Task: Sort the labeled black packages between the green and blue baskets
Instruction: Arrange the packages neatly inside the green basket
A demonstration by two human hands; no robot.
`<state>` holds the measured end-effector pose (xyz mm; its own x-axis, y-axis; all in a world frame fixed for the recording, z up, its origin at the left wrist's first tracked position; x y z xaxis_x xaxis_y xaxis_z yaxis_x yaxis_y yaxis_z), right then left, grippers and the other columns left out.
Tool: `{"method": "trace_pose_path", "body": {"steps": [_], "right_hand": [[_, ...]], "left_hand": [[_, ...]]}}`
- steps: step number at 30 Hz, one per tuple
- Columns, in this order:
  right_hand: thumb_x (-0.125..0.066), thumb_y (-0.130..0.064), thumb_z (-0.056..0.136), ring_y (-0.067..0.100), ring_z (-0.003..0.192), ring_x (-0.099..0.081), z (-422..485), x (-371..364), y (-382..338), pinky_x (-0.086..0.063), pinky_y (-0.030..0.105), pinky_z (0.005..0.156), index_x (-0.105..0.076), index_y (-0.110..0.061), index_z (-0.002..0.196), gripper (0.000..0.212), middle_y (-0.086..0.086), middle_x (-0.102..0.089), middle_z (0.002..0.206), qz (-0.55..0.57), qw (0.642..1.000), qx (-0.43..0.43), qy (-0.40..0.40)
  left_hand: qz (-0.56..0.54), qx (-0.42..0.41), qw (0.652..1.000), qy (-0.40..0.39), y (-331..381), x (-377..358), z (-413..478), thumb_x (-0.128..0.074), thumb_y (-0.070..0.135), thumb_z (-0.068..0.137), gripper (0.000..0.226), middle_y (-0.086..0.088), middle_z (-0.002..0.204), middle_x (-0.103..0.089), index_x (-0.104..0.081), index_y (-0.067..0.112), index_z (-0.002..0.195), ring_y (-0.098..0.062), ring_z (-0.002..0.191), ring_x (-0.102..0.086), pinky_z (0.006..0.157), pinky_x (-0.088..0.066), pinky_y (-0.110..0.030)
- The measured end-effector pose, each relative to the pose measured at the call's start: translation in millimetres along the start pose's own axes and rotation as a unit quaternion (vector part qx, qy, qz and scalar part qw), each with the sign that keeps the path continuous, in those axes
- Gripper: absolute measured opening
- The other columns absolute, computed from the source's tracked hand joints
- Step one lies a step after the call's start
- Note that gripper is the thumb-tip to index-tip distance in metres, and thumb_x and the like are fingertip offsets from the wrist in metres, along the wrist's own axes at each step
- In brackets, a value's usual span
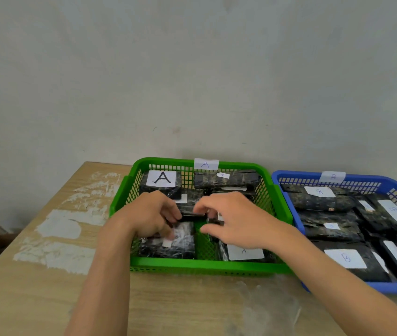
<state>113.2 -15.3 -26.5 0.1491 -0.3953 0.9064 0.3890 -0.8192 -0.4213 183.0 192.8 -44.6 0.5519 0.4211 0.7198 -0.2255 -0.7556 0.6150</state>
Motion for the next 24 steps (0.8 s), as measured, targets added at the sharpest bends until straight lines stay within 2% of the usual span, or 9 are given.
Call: {"method": "trace_pose_path", "body": {"steps": [3,6,9,13,15,17,20,22,24], "right_hand": [[-0.078,-0.050,0.086,0.016,0.108,-0.061,12,-15,-12,-0.052,0.037,0.091,-0.051,-0.031,0.131,0.056,-0.003,-0.066,0.127,-0.013,0.997,-0.024,-0.076],[-0.082,-0.054,0.080,0.024,0.100,-0.062,20,-28,-18,-0.050,0.043,0.086,-0.047,-0.031,0.129,0.064,0.003,-0.069,0.109,-0.080,0.991,-0.021,-0.108],[-0.080,-0.054,0.082,0.023,0.108,-0.058,25,-36,-18,-0.044,0.042,0.092,-0.053,-0.030,0.131,0.061,0.000,-0.066,0.114,-0.129,0.987,0.002,-0.098],[-0.071,-0.059,0.087,0.022,0.118,-0.049,24,-35,-9,-0.036,0.042,0.097,-0.055,-0.029,0.137,0.061,-0.002,-0.058,0.125,-0.159,0.983,-0.007,-0.092],[-0.069,-0.059,0.088,0.022,0.120,-0.048,22,-37,-8,-0.035,0.043,0.099,-0.054,-0.029,0.140,0.061,-0.002,-0.058,0.126,-0.159,0.984,-0.014,-0.085],[-0.067,-0.060,0.088,0.022,0.121,-0.047,20,-38,-10,-0.035,0.044,0.100,-0.055,-0.029,0.141,0.063,-0.002,-0.057,0.128,-0.167,0.983,-0.012,-0.073],[-0.066,-0.059,0.088,0.021,0.122,-0.046,19,-39,-12,-0.035,0.045,0.100,-0.055,-0.027,0.141,0.063,-0.001,-0.057,0.131,-0.185,0.981,-0.001,-0.063],[-0.066,-0.061,0.088,0.021,0.122,-0.047,18,-38,-13,-0.035,0.045,0.101,-0.055,-0.028,0.140,0.063,-0.002,-0.058,0.130,-0.178,0.982,0.001,-0.065],[-0.068,-0.065,0.085,0.021,0.120,-0.050,17,-37,-12,-0.036,0.044,0.102,-0.056,-0.030,0.137,0.064,-0.004,-0.061,0.128,-0.167,0.983,-0.002,-0.070]], "left_hand": [[-0.058,-0.037,0.997,0.024,5,0,-1,-0.071,-0.013,0.082,0.036,0.003,0.088,-0.080,-0.076,0.018,0.099,-0.010,0.085,-0.076,0.086,-0.061,-0.033],[-0.049,-0.056,0.995,0.067,7,3,-3,-0.062,-0.017,0.084,0.039,0.001,0.081,-0.080,-0.073,0.018,0.096,-0.010,0.082,-0.075,0.078,-0.058,-0.024],[-0.065,-0.071,0.983,0.157,6,12,-5,-0.065,-0.012,0.086,0.033,0.002,0.080,-0.078,-0.073,0.019,0.095,-0.004,0.077,-0.073,0.072,-0.056,-0.017],[-0.073,-0.096,0.940,0.320,2,27,-10,-0.071,0.001,0.088,0.020,0.012,0.085,-0.073,-0.072,0.020,0.093,-0.006,0.080,-0.068,0.069,-0.049,-0.017],[-0.061,-0.097,0.929,0.353,-1,32,-10,-0.074,0.007,0.088,0.018,0.013,0.094,-0.070,-0.070,0.023,0.097,-0.009,0.088,-0.066,0.074,-0.047,-0.021],[-0.008,-0.095,0.937,0.336,-1,37,-3,-0.076,0.013,0.088,0.025,0.008,0.109,-0.068,-0.068,0.025,0.108,-0.013,0.100,-0.063,0.084,-0.047,-0.026],[0.104,-0.067,0.962,0.244,4,45,18,-0.079,0.019,0.086,0.047,-0.002,0.131,-0.060,-0.059,0.023,0.128,-0.023,0.122,-0.057,0.099,-0.048,-0.038],[0.176,-0.054,0.966,0.181,6,47,30,-0.081,0.024,0.084,0.054,-0.003,0.135,-0.055,-0.056,0.024,0.132,-0.026,0.125,-0.053,0.102,-0.047,-0.044],[0.219,-0.052,0.965,0.132,7,46,38,-0.082,0.029,0.083,0.052,-0.001,0.131,-0.054,-0.055,0.026,0.127,-0.026,0.120,-0.053,0.101,-0.047,-0.044]]}}
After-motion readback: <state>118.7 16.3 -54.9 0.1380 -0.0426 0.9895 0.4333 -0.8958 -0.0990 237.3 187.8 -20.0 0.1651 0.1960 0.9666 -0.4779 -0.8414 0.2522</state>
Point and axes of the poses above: each hand's wrist, its own z-axis towards the middle knuckle, its own x-axis out of the back of the hand, y = z × x, the point moved 2 cm from there along z, towards the middle knuckle
